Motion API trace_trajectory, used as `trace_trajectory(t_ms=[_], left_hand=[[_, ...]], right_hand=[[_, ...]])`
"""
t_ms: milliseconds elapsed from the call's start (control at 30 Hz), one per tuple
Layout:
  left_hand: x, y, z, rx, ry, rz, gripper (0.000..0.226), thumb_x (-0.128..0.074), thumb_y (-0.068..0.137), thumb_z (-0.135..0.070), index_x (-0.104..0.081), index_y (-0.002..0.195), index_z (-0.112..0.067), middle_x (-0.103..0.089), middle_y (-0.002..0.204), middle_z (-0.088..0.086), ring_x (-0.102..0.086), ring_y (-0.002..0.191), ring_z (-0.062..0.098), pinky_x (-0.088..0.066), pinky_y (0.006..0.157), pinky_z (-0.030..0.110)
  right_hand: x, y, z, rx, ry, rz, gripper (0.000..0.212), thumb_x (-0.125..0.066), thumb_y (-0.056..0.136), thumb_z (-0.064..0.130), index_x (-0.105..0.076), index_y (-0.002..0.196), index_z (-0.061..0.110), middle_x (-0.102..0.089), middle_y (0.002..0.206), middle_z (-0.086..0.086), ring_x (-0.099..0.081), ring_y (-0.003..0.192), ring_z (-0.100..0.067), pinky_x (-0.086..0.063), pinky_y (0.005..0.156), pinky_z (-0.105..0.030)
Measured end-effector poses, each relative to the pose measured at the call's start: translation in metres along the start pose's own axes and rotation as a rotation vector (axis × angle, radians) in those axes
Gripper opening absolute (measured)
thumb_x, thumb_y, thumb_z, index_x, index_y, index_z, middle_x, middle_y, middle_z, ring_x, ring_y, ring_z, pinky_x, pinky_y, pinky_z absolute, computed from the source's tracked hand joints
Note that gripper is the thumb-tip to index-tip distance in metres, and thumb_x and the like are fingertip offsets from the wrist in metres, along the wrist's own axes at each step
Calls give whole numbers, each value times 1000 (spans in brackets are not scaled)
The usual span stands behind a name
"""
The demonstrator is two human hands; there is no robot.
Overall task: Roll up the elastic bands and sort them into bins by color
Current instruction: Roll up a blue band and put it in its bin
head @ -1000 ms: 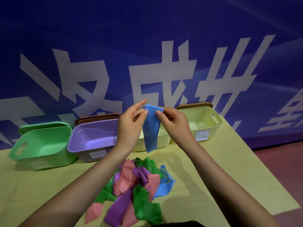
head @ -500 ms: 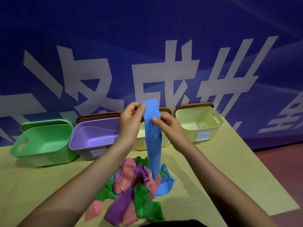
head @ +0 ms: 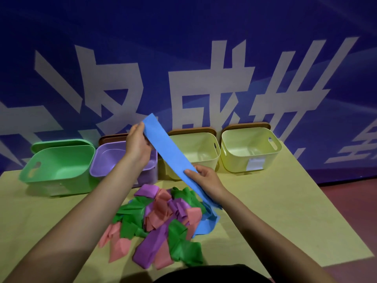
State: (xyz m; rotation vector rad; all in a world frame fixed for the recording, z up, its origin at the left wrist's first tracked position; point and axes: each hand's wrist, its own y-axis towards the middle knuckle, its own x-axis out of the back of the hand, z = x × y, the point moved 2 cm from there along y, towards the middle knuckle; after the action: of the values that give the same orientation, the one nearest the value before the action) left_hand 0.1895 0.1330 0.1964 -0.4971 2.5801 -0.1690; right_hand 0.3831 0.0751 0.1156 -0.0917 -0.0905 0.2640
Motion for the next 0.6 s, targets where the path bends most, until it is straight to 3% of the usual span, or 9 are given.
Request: trace_trajectory(t_ms=[67,167,267,367,467,600], left_hand=[[7,2,0,-17,-15,-16,34,-34,104,-22,-41,132,-4,-62,115,17,-70,79,20,-58,74,34],[20,2,1,-33,22,-56,34,-34,103,-21,-44,130,-2,-64,116,17,-71,77,21,-57,82,41],[29,2,2,-40,-49,-109,25,-35,103,-20,-49,121,-9,-66,105,10,-70,75,17,-57,62,27],[35,1,0,-24,-103,-122,23,-34,103,-16,-57,100,-14,-64,98,7,-65,76,14,-54,61,24],[42,1,5,-4,-94,-137,24,-35,103,-19,-58,103,-14,-64,106,8,-65,85,14,-54,64,23],[51,7,0,5,-161,-150,28,-31,103,-19,-57,97,-12,-66,94,4,-64,86,13,-54,61,21]], right_hand=[[2,-3,-10,-42,-32,21,28,-67,90,28,-61,73,5,-55,62,0,-50,54,-12,-39,54,-22],[5,-10,-25,-96,-91,65,42,-66,89,34,-48,56,17,-42,54,1,-39,49,-13,-31,52,-23],[12,-18,-37,-150,-161,88,50,-66,89,37,-44,45,28,-41,49,8,-37,47,-10,-29,50,-19],[19,-27,-44,-174,-180,77,51,-65,90,36,-41,46,29,-38,49,11,-36,47,-9,-29,51,-20],[23,-31,-45,-144,-191,65,46,-65,90,34,-40,54,20,-39,52,10,-38,49,-10,-31,53,-21],[30,-38,-45,-116,-151,88,37,-61,93,27,-47,62,13,-46,54,1,-43,53,-17,-38,59,-29]])
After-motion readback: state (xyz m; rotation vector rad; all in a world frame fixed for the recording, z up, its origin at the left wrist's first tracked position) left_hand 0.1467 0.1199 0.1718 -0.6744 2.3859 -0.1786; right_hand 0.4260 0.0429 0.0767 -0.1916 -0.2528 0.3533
